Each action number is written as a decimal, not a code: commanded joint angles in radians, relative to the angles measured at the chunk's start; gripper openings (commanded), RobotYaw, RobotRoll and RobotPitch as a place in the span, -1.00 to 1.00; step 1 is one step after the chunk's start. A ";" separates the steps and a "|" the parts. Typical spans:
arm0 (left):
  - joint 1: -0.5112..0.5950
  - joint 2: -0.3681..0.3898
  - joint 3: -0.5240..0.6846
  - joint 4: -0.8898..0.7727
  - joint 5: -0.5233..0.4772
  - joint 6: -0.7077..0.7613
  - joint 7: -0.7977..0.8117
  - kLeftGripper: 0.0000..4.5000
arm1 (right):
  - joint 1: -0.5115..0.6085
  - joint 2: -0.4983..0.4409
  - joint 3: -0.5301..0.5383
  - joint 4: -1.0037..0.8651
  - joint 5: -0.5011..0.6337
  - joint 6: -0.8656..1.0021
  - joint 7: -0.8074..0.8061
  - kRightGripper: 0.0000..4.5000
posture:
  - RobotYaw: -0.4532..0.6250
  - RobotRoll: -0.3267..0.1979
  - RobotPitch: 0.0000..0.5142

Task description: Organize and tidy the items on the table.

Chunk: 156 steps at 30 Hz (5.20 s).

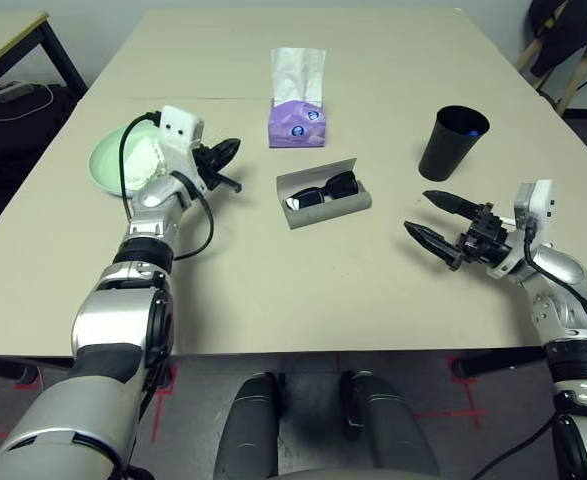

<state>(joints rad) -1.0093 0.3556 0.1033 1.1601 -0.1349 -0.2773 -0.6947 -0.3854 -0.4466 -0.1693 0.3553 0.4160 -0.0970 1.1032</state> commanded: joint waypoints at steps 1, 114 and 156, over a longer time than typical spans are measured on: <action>0.001 -0.032 -0.016 0.009 0.014 -0.003 -0.062 -0.99 | -0.006 0.014 0.010 0.023 -0.006 -0.026 -0.007 1.00 | -0.20 0.25 -0.52; 0.408 -0.038 -0.148 -0.799 -0.159 0.382 -0.430 0.99 | -0.539 -0.537 0.607 0.451 -0.788 -0.380 0.345 1.00 | -0.03 0.25 -0.27; 0.373 -0.025 -0.163 -0.783 -0.156 0.399 -0.423 1.00 | -0.573 -0.554 0.668 0.347 -0.442 -0.096 0.511 -0.81 | -0.09 0.25 -0.38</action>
<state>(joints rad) -0.6346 0.3270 -0.0421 0.3580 -0.2928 0.1238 -1.1038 -0.9625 -0.9752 0.4735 0.7601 -0.1169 -0.2855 1.6088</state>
